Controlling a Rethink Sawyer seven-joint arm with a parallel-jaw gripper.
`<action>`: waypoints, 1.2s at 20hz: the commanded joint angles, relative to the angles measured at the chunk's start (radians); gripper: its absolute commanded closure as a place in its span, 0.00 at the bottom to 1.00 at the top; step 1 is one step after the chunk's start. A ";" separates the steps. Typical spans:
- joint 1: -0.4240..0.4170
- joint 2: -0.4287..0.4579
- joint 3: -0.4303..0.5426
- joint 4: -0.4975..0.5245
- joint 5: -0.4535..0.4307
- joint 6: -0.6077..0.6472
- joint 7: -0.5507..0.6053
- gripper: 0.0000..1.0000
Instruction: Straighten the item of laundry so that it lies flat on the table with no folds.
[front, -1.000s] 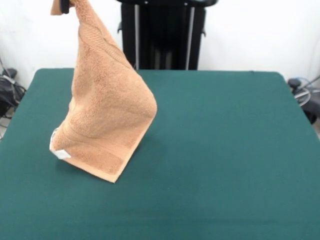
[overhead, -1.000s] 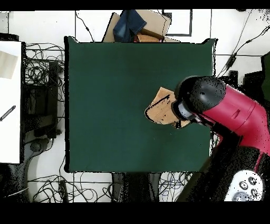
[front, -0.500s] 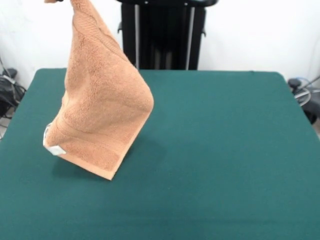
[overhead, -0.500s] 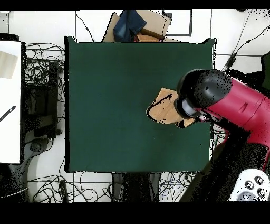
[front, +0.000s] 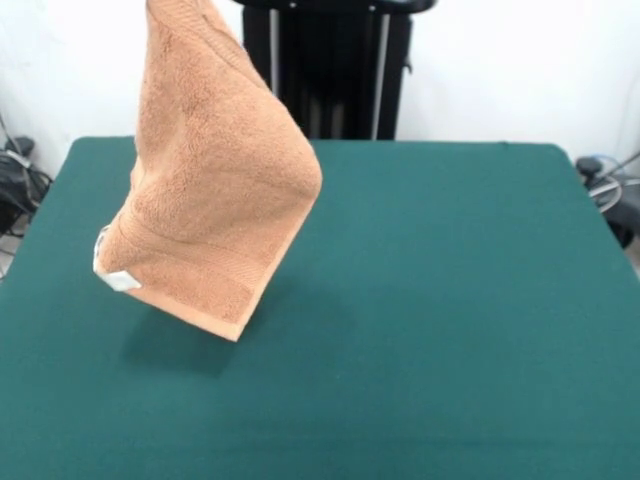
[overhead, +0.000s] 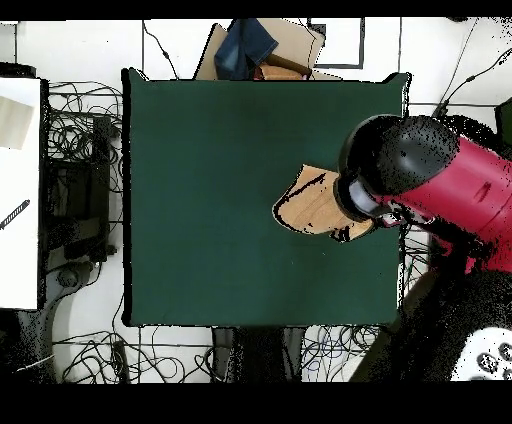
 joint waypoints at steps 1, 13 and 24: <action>-0.016 -0.006 0.119 -0.006 -0.050 0.096 -0.109 1.00; -0.022 -0.009 0.120 0.008 -0.049 0.068 -0.115 1.00; -0.035 -0.024 0.134 0.096 -0.052 -0.036 -0.117 1.00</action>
